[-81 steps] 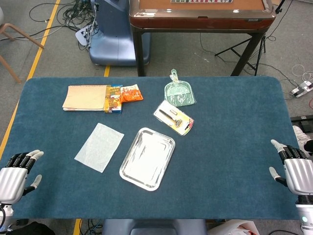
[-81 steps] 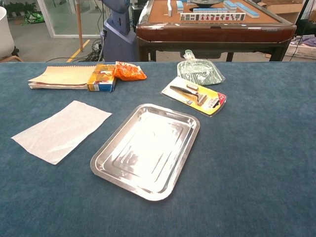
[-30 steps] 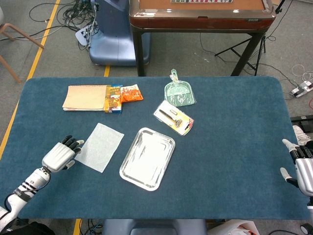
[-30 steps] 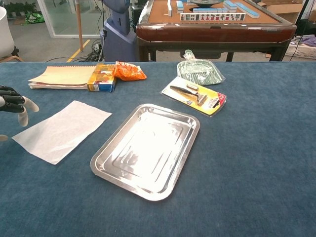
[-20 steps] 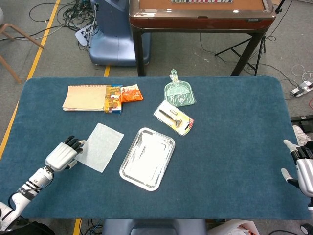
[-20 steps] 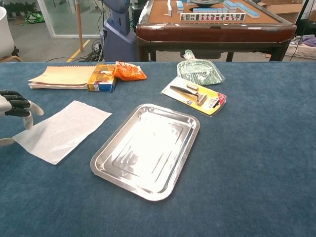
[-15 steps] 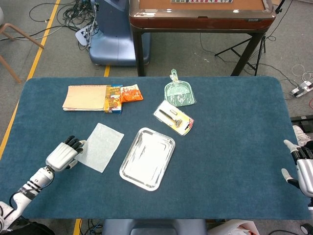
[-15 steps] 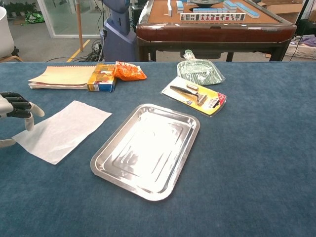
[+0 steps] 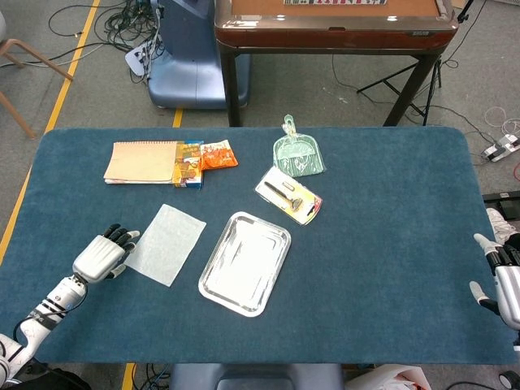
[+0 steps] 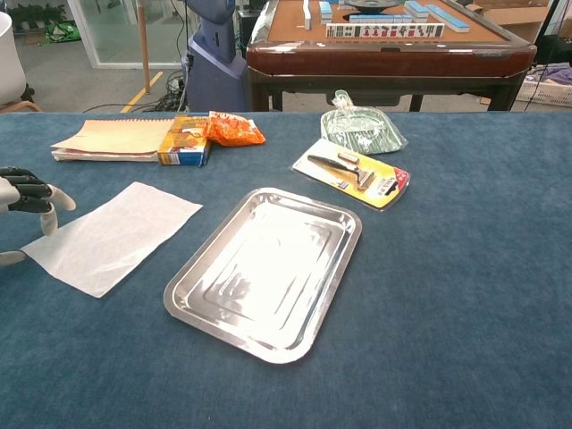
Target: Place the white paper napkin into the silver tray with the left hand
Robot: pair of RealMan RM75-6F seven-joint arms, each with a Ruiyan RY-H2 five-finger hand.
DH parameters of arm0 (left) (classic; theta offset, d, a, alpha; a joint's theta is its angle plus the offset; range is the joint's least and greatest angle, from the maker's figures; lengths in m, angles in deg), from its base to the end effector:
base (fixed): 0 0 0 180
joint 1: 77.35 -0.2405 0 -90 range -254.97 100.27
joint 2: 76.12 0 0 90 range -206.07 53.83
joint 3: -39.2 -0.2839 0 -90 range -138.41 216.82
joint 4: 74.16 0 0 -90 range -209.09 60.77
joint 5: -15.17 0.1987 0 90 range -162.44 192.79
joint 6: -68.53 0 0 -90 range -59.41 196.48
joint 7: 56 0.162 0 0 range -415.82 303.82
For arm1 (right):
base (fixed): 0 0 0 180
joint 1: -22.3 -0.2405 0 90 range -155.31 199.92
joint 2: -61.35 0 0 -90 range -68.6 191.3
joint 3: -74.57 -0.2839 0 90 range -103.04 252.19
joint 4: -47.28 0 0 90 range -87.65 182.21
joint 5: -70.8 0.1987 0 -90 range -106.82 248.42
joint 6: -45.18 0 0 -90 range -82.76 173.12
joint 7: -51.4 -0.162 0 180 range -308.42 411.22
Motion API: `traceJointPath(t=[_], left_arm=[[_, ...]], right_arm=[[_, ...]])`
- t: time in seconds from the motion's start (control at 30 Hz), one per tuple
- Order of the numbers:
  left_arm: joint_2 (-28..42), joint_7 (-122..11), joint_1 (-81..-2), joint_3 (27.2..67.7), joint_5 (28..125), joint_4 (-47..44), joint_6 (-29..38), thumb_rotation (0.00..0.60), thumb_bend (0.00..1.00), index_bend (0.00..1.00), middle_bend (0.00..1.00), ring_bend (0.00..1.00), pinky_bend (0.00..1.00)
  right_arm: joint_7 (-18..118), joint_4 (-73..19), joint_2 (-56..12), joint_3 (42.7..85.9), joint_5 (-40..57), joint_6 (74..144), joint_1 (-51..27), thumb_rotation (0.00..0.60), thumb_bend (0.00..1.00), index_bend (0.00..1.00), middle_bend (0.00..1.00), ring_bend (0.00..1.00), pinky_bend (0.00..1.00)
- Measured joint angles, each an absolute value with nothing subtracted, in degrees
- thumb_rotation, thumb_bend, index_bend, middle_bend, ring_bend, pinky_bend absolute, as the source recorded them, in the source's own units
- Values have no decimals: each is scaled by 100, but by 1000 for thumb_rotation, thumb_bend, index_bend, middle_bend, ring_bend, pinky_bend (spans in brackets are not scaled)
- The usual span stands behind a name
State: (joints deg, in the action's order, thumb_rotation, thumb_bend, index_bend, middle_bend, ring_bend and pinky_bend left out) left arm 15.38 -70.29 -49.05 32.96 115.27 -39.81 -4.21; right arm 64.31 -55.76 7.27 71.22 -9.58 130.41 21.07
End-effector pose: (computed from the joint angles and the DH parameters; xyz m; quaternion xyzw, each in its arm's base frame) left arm -0.3482 0.3395 0.0510 -0.8169 -0.1941 -0.2947 0.4563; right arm -0.3278 -0.1784 0.2299 0.5938 -0.3605 0.2896 0.6584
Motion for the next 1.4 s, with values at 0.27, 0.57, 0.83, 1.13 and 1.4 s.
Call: traceJointPath(t=[0.27, 0.57, 0.83, 1.13, 1.4], left_arm=[[1784, -7177, -4821, 3227, 11520, -4212, -341, 600, 246, 429, 207, 199, 137], [1833, -7358, -4781, 3162, 11521, -4264, -402, 600, 247, 503, 212, 200, 137], [1797, -7452, -4743, 3123, 11496, -4191, -366, 600, 338, 541, 214, 200, 137], [1754, -7643, -4707, 3147, 11416, -4034, -352, 600, 375, 622, 229, 203, 137], [1684, -7778, -4710, 3223, 11317, -3867, -420, 600, 375, 623, 234, 205, 137]], right_arm=[[6400, -5619, 769, 7121, -947, 13111, 2160, 600, 279, 161, 263, 212, 280], [6369, -5575, 737, 7132, -923, 13049, 2153, 600, 279, 161, 263, 212, 280], [6345, -5544, 725, 7118, -899, 13012, 2136, 600, 279, 161, 263, 212, 280], [6326, -5532, 718, 7102, -893, 12993, 2117, 600, 279, 161, 263, 212, 280], [6303, -5524, 726, 7087, -862, 13012, 2130, 600, 279, 161, 263, 212, 280]])
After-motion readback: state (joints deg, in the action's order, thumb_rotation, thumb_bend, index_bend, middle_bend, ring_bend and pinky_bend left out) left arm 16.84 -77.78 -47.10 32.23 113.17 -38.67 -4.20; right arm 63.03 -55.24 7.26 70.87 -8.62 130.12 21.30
